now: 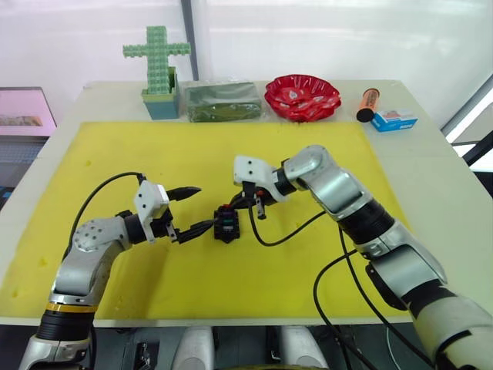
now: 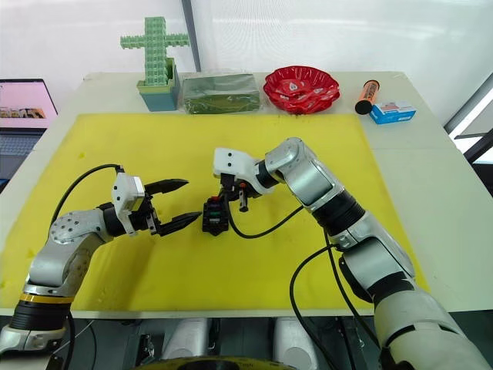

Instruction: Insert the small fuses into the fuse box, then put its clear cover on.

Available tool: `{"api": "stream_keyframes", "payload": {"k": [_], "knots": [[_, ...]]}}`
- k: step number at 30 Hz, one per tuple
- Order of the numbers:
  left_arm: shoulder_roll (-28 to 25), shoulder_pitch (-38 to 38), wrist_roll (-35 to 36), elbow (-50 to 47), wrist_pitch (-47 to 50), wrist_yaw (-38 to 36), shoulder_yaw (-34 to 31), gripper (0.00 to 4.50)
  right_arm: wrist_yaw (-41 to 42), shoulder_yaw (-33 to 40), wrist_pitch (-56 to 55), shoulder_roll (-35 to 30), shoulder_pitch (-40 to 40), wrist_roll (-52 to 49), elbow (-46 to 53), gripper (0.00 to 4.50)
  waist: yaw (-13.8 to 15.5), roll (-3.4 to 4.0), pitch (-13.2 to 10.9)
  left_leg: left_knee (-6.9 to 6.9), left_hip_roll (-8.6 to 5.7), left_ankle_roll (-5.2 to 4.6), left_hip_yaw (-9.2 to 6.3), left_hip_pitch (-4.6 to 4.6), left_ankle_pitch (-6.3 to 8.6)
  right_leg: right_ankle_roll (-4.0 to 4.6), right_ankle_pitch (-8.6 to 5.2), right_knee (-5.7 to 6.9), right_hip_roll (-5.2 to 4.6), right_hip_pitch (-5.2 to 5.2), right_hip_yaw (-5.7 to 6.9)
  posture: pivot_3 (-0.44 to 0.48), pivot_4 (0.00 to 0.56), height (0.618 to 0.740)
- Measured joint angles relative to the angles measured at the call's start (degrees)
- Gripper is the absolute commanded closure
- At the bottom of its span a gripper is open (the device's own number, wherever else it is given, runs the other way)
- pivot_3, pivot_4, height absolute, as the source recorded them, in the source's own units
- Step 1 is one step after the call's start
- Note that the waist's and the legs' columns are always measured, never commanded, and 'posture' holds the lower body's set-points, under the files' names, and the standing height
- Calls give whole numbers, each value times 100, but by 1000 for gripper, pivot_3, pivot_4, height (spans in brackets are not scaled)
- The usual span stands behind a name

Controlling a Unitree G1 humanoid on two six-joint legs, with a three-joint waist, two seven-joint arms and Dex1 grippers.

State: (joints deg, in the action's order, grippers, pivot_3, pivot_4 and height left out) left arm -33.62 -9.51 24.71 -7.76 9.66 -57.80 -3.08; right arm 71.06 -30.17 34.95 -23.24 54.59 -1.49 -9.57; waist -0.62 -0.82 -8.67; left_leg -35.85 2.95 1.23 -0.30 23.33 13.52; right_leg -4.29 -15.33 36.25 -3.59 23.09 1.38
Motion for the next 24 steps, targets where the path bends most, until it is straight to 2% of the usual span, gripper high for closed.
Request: {"api": "stream_keyframes", "payload": {"k": [24], "knots": [[-13,18,-43,0,-1,-76,1,0,204,68,-314,31,265,-88,-117,4476,-5,1,0,0,0,0,0,0,0,0,0,0,0,1,0,0,150,740]]}}
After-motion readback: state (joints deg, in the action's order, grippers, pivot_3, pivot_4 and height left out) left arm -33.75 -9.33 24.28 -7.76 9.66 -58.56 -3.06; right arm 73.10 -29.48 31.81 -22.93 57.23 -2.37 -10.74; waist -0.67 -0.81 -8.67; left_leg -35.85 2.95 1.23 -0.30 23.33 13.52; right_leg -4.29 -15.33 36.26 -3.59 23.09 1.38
